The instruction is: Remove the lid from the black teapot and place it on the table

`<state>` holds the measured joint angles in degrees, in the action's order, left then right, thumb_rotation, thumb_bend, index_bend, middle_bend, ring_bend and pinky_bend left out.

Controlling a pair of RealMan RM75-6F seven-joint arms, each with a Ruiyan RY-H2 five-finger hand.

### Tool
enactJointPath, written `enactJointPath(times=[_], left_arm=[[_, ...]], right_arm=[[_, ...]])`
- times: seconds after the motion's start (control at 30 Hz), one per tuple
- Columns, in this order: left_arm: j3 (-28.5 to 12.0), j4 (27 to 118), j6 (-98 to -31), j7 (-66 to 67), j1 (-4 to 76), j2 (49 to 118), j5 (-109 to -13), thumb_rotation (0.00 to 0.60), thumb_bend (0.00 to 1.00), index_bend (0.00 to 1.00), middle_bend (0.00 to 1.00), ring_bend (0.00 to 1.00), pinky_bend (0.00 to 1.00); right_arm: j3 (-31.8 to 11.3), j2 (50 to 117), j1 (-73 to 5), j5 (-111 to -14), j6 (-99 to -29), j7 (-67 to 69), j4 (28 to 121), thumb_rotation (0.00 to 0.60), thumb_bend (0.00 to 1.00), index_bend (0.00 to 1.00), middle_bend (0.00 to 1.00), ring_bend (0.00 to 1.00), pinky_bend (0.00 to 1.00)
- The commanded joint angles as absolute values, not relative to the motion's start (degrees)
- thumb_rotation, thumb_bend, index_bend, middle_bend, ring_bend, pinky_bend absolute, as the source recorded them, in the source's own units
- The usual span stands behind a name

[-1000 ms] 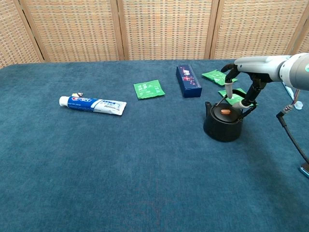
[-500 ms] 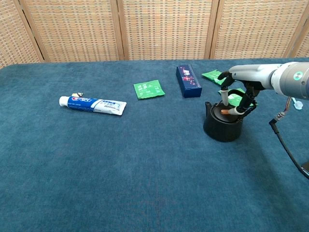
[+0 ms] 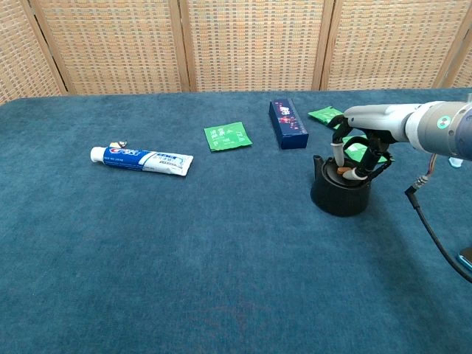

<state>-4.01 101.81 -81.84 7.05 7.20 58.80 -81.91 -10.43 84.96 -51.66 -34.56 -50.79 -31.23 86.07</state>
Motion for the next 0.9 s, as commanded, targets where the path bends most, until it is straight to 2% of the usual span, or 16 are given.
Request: enactJointPath(times=[0.03, 0.17, 0.27, 0.37, 0.47, 0.73, 0.9], left_arm=[[-4.0, 101.8, -81.8, 7.0, 7.3, 58.8, -81.9, 0.600, 0.00, 0.00, 0.00, 0.00, 0.00], [-4.0, 101.8, -81.7, 7.1, 7.3, 58.8, -81.8, 0.600, 0.00, 0.00, 0.00, 0.00, 0.00], [-4.0, 101.8, -81.7, 7.1, 7.4, 58.9, -81.8, 0.600, 0.00, 0.00, 0.00, 0.00, 0.00], [-4.0, 101.8, -81.7, 7.1, 7.4, 58.9, -81.8, 0.600, 0.00, 0.00, 0.00, 0.00, 0.00], [-4.0, 101.8, -81.7, 7.0, 7.5, 58.8, -81.7, 0.600, 0.00, 0.00, 0.00, 0.00, 0.00], [-3.8, 101.9, -81.8, 6.6, 7.5, 58.6, -82.1, 0.600, 0.00, 0.00, 0.00, 0.00, 0.00], [-3.8, 102.0, -82.0, 6.3, 7.5, 58.5, -82.3, 0.600, 0.00, 0.00, 0.00, 0.00, 0.00]], right_arm=[[-10.2, 85.0, -51.8, -34.2, -50.7, -31.4, 85.9, 0.600, 0.48, 0.54, 0.00, 0.00, 0.00], [-10.1, 85.1, -52.1, -33.8, -50.6, -31.3, 85.7, 0.600, 0.49, 0.58, 0.00, 0.00, 0.00], [-9.9, 85.4, -52.5, -33.3, -50.4, -31.6, 85.4, 0.600, 0.54, 0.66, 0.00, 0.00, 0.00], [-9.9, 85.6, -52.6, -33.3, -50.6, -31.5, 85.2, 0.600, 0.60, 0.70, 0.00, 0.00, 0.00], [-10.1, 85.6, -52.5, -33.8, -51.0, -31.0, 85.4, 0.600, 0.63, 0.73, 0.02, 0.00, 0.00], [-10.9, 85.0, -51.4, -38.2, -53.3, -28.1, 86.6, 0.600, 0.64, 0.75, 0.05, 0.00, 0.00], [-11.9, 82.5, -50.9, -40.4, -54.8, -27.1, 90.6, 0.600, 0.63, 0.75, 0.05, 0.00, 0.00]])
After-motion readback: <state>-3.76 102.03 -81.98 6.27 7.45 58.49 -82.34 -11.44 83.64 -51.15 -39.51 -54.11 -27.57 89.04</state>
